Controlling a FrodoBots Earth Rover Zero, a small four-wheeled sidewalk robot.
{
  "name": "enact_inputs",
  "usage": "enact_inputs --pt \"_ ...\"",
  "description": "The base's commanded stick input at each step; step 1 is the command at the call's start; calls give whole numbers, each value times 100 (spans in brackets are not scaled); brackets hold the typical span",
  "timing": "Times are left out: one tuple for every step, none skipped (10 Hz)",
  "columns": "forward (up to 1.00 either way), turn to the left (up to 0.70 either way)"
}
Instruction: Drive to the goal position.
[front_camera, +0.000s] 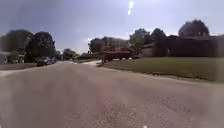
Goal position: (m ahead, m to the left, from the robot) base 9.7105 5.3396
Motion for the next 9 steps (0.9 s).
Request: enact_inputs --pt "70 0" --pt "70 0" --pt "70 0" --pt "70 0" --pt "70 0" --pt "70 0" --pt "70 0" --pt "70 0" --pt "70 0"
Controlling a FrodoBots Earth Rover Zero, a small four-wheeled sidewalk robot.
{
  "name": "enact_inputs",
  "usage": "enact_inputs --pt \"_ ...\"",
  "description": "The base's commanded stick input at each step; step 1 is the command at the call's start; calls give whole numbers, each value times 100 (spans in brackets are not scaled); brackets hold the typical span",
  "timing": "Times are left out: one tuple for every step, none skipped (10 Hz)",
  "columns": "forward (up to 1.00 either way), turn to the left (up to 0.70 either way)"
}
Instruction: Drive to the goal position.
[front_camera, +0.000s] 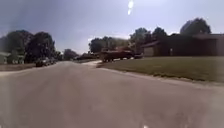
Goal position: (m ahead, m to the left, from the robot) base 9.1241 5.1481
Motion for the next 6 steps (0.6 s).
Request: enact_inputs --pt "70 0" --pt "70 0" --pt "70 0" --pt "70 0" --pt "70 0" --pt "70 0"
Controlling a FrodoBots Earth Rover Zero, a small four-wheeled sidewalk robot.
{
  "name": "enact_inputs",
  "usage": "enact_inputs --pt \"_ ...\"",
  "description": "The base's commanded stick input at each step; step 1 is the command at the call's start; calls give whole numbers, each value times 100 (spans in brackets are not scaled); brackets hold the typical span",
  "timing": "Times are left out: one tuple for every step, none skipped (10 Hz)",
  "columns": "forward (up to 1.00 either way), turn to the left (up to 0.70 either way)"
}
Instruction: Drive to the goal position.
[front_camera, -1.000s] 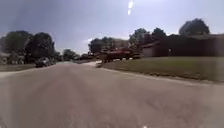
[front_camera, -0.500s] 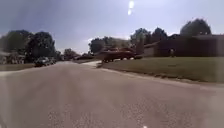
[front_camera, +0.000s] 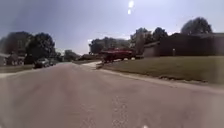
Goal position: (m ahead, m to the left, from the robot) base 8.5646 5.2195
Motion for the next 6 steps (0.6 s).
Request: enact_inputs --pt "70 0" --pt "70 0" --pt "70 0" --pt "70 0" --pt "70 0" --pt "70 0"
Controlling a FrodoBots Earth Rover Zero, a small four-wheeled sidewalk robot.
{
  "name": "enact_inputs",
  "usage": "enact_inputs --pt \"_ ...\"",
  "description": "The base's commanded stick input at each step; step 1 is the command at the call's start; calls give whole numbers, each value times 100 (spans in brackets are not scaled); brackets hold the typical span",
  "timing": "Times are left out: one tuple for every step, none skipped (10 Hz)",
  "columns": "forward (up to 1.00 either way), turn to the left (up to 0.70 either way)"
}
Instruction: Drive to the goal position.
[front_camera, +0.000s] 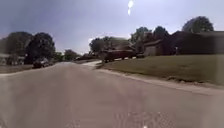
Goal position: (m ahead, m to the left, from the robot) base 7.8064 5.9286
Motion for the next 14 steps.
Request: enact_inputs --pt "70 0" --pt "70 0" --pt "70 0" --pt "70 0" --pt "70 0" --pt "70 0" --pt "70 0" --pt "70 0" --pt "70 0" --pt "70 0" --pt "70 0" --pt "70 0" --pt "70 0" --pt "70 0"
